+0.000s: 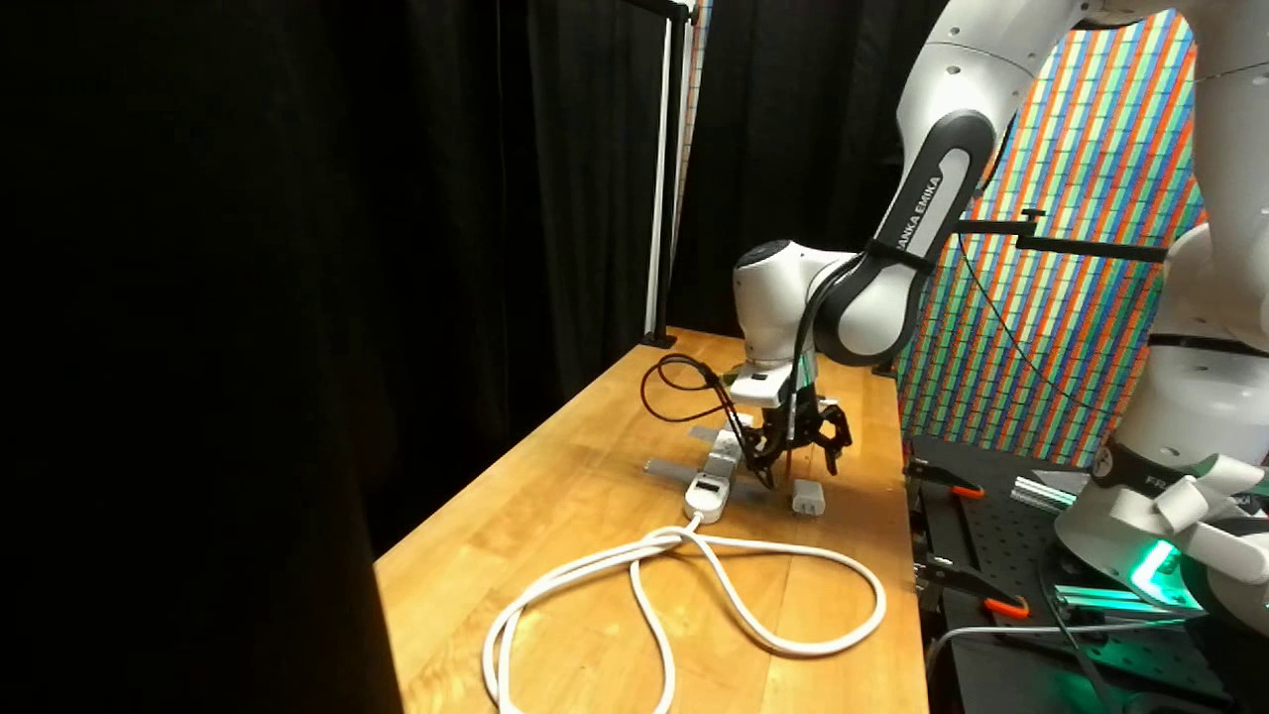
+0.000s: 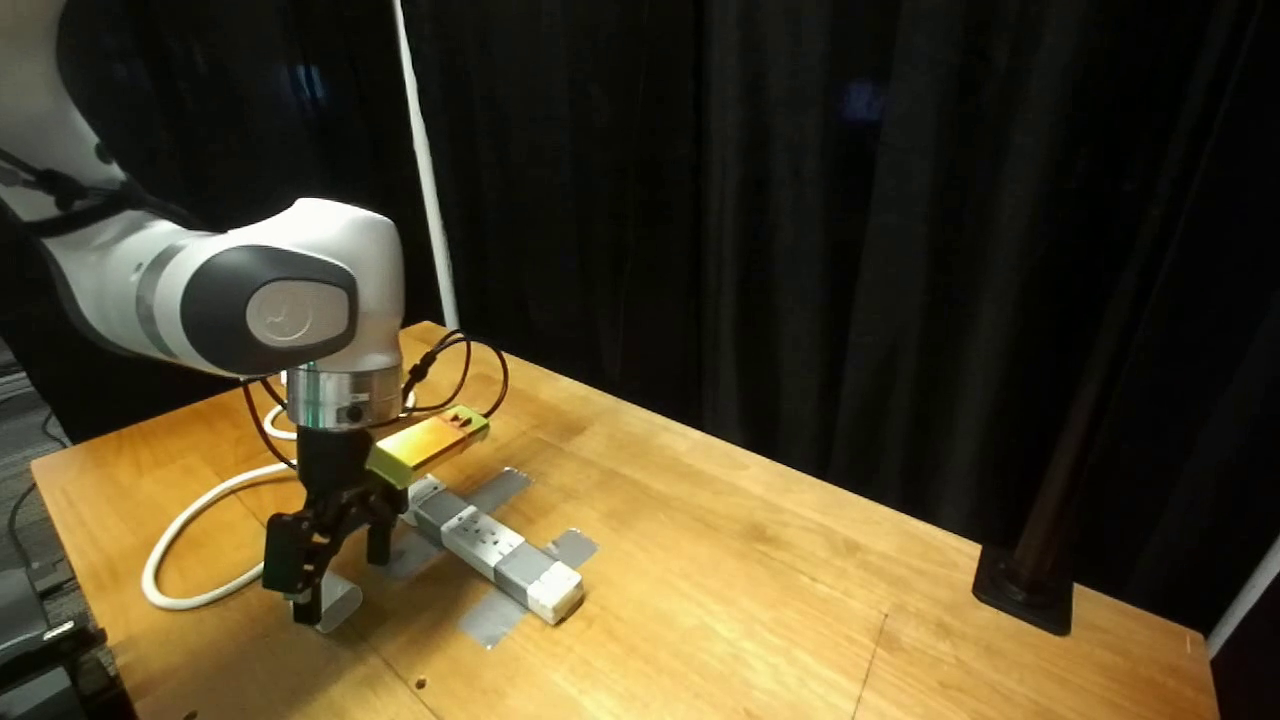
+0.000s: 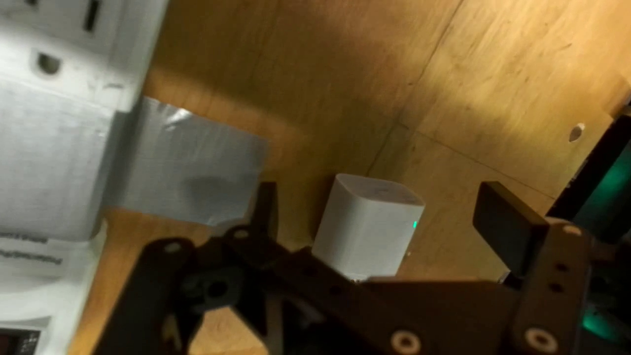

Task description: Plug the charger head into the extension cord

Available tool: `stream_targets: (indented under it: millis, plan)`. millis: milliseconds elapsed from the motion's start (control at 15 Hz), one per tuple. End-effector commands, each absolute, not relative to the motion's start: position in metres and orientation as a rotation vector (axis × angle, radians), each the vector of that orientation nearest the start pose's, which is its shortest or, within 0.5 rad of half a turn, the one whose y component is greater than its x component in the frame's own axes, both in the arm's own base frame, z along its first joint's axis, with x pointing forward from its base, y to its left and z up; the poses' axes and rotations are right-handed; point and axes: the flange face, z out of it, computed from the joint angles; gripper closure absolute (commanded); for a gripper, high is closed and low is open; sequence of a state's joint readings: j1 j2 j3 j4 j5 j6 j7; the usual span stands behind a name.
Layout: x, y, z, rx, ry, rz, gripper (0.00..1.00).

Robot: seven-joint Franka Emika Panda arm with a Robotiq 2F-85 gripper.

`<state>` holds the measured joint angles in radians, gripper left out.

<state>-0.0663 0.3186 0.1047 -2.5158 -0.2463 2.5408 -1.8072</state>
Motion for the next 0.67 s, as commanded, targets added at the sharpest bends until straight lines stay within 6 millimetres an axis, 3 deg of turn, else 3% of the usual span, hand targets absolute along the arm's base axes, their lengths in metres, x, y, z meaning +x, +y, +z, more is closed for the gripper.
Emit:
stream_targets:
  millis: [0,400,467,533,600]
  plan:
    - [0.410,0.019,0.139,1.743,2.765,-0.257,0.00]
    - [0.398,0.020,0.130,2.050,2.547,-0.086,0.00]
    - [0.398,0.020,0.129,2.066,2.516,-0.084,0.25]
    - [0.397,0.020,0.128,2.083,2.489,-0.081,0.26]
    - [0.396,0.020,0.128,2.099,2.460,-0.081,0.34]
